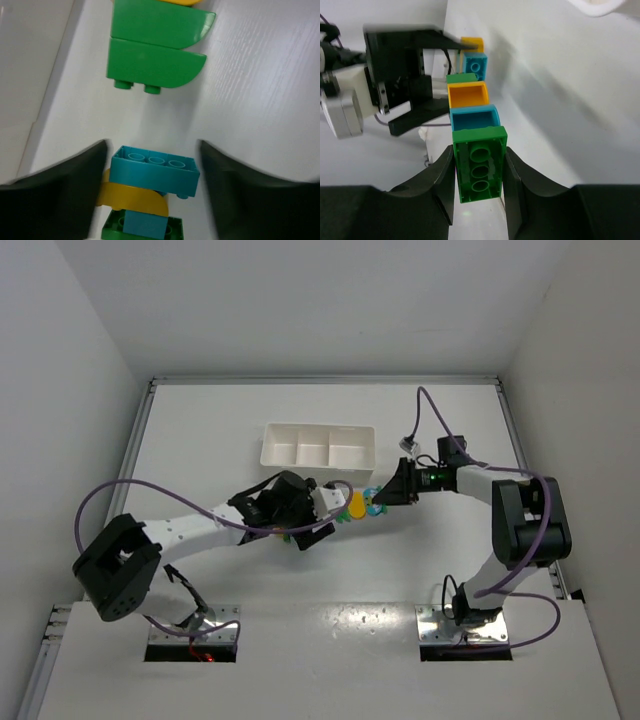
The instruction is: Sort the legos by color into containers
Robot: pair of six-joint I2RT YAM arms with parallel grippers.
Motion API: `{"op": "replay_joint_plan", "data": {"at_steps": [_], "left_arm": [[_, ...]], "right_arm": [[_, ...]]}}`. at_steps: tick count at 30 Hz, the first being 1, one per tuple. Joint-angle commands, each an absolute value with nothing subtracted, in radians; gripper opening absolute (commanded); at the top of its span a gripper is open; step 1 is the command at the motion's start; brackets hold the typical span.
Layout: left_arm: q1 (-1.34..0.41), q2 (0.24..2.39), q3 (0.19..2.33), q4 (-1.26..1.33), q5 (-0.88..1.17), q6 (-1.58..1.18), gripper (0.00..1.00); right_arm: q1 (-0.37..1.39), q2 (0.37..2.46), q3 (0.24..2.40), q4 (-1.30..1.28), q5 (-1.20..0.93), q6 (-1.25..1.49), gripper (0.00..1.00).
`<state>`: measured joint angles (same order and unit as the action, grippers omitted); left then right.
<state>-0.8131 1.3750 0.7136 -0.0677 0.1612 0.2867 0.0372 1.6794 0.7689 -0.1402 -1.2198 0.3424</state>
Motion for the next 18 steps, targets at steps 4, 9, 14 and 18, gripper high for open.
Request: {"op": "replay_joint_plan", "data": {"at_steps": [4,9,14,18], "left_arm": [[-0.743,1.390,0.865,-0.098,0.320,0.198,1.00],[-0.642,1.379,1.007,-0.098,0.554,0.078,1.00],[-0.583,1.501,1.133,-0.165,0.882,0.046,0.96],[-0.545,1.621,1.204,-0.219,1.084,0.022,0.95]], "right_arm": [[0.048,1.641,0.856,-0.355,-1.224,0.062,0.00],[0.048,1.632,0.876,-0.504,-1.215,-0.134,0.00],[0.048,1.614,0.896,-0.515,-1.224,-0.176,0.00],[0.067,1.605,0.922,-0.525,-1.233,-0.222,0.00]]}}
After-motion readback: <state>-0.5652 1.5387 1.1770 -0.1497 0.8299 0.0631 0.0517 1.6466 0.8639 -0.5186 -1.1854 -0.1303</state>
